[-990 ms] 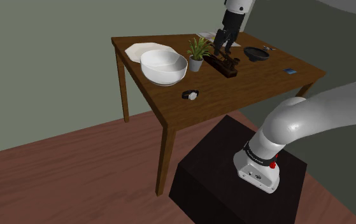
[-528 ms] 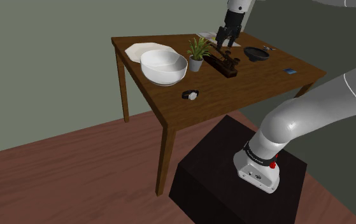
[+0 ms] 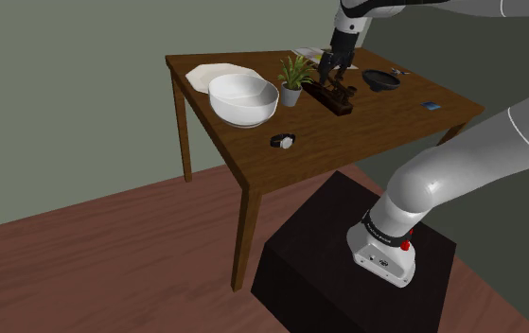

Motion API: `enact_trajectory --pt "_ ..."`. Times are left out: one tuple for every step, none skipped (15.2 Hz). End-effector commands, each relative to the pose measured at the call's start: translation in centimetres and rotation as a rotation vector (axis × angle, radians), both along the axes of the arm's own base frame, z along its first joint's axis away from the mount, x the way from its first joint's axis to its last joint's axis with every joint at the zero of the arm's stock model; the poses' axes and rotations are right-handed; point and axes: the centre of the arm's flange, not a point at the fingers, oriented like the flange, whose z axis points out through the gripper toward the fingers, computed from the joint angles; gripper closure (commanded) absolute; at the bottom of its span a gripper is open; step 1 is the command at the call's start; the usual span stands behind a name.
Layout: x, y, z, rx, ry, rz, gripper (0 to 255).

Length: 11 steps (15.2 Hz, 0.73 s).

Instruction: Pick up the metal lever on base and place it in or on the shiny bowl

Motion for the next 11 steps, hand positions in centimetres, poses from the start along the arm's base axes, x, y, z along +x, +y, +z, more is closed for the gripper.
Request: enact_trajectory --pt "-0.03 0.08 -0.47 0.0 -0.001 0.0 0" --pt "-0.03 0.08 -0.47 0.0 -0.001 0.0 0" --pt "-0.03 0.08 -0.47 0.0 -0.001 0.0 0" --pt "-0.03 0.08 -0.47 0.0 -0.001 0.0 0" --pt "-0.03 0.08 -0.47 0.0 -0.001 0.0 0" --pt "-0.03 0.08 -0.47 0.0 -0.001 0.0 0" --pt "-0.02 0.08 -0.46 0.0 0.0 0.0 0" --pt "-0.02 0.08 -0.46 0.0 0.0 0.0 255" --pt "-0.02 0.08 -0.46 0.0 0.0 0.0 255" --pt "-0.02 0.08 -0.46 0.0 0.0 0.0 255" --pt "-0.02 0.08 -0.46 0.0 0.0 0.0 255"
